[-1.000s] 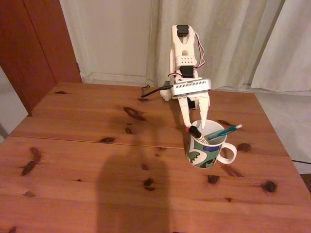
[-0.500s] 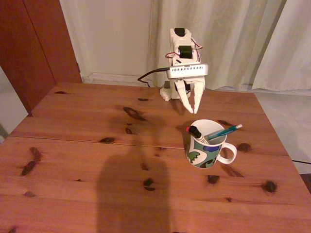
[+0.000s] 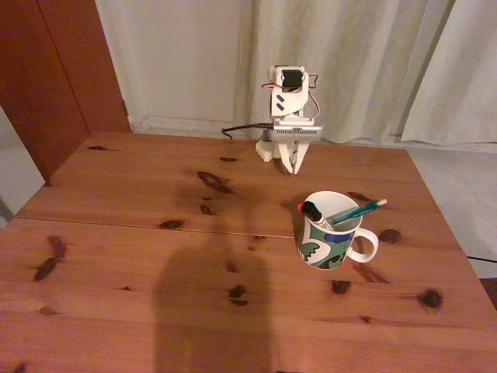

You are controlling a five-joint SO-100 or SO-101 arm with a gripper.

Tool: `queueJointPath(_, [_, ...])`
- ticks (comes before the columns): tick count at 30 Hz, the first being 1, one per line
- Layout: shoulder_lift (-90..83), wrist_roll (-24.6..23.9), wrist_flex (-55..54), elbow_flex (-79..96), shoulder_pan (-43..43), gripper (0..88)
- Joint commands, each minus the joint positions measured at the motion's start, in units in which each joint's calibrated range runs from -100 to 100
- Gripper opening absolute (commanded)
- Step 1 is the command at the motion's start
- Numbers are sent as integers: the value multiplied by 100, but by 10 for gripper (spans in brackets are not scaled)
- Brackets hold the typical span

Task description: Clean up the desk and place the pens and markers into the cup

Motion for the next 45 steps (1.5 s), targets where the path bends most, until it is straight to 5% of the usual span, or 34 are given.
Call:
queueJointPath(1, [-524,101,281,404,-25,8])
queueJointPath(11, [-1649,222,840,990,-17,8])
queueJointPath(45, [-1649,222,849,990,-41,8])
